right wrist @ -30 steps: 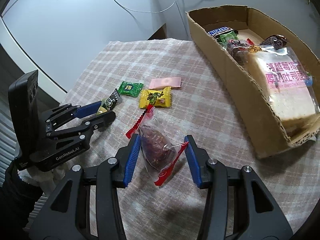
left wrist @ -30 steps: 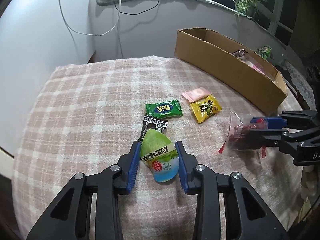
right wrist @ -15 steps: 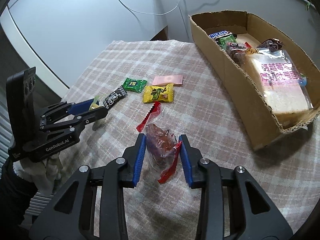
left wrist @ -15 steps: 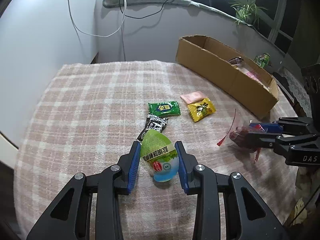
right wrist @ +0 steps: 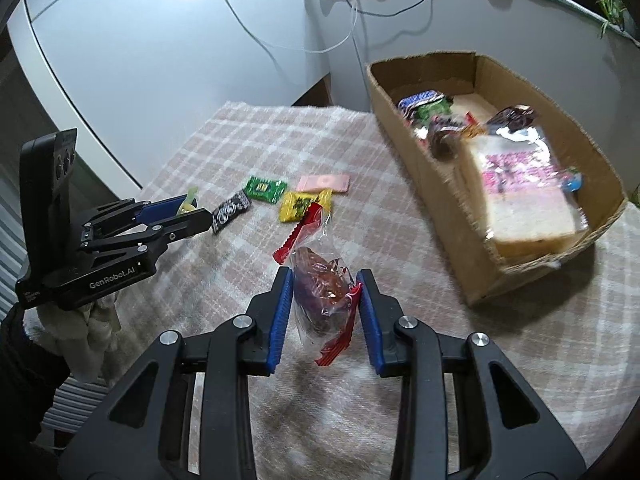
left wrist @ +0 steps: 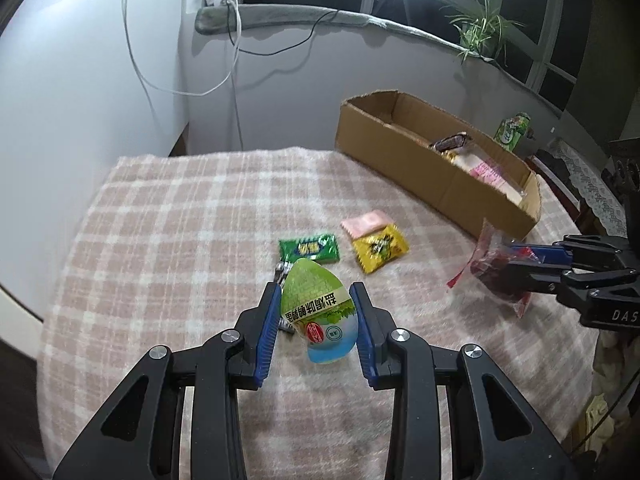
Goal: Organize snacks
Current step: 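Lift the dried fruit bag and jelly cup and carry both over the box, then open the right tool to drop the fruit bag while the left tool drops the jelly cup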
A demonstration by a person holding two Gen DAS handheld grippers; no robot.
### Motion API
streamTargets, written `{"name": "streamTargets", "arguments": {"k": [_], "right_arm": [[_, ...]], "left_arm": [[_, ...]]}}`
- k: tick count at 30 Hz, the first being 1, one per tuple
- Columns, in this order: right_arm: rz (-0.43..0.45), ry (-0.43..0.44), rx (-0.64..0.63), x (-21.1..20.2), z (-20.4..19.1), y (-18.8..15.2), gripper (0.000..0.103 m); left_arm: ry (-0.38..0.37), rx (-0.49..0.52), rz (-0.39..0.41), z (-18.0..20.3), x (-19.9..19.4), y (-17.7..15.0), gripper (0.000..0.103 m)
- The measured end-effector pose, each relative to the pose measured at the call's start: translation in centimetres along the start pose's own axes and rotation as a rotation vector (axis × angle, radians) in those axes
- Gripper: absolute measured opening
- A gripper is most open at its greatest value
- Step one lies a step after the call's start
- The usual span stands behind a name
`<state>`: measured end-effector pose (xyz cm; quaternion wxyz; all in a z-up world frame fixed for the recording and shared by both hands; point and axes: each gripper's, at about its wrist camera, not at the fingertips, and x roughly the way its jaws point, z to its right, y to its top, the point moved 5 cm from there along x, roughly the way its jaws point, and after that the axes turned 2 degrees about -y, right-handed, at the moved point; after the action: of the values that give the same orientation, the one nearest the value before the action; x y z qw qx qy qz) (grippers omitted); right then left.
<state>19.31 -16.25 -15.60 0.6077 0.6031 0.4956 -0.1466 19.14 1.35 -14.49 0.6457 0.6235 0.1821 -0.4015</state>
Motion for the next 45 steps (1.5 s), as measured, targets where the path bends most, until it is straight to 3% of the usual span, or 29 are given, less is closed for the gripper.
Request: {"name": "streamTargets", "arguments": {"k": [13,20,33,45], "right_arm": [[0.113,-0.056,0.036,-4.7,5.2,4.4,0.034],[0.144,-0.096,0.053,-5.2,8.4,7.6,0.034],[0.148,-0.137,0.096,-2.2,14.0,14.2,0.034],[0.101,-0.153,0.114,1.7,16.4,16.5,0.034]], "left_arm": [[-0.04,0.065,0.045,3.1,1.1,5.3,0.033],[-0.067,0.099,0.071,5.2,2.3,8.7,0.033],[-0.124,0.133,0.07,8.7,6.4,13.0,0.033],[-0.145,0.165,0.038,10.9,9.1,13.9,0.033]]}}
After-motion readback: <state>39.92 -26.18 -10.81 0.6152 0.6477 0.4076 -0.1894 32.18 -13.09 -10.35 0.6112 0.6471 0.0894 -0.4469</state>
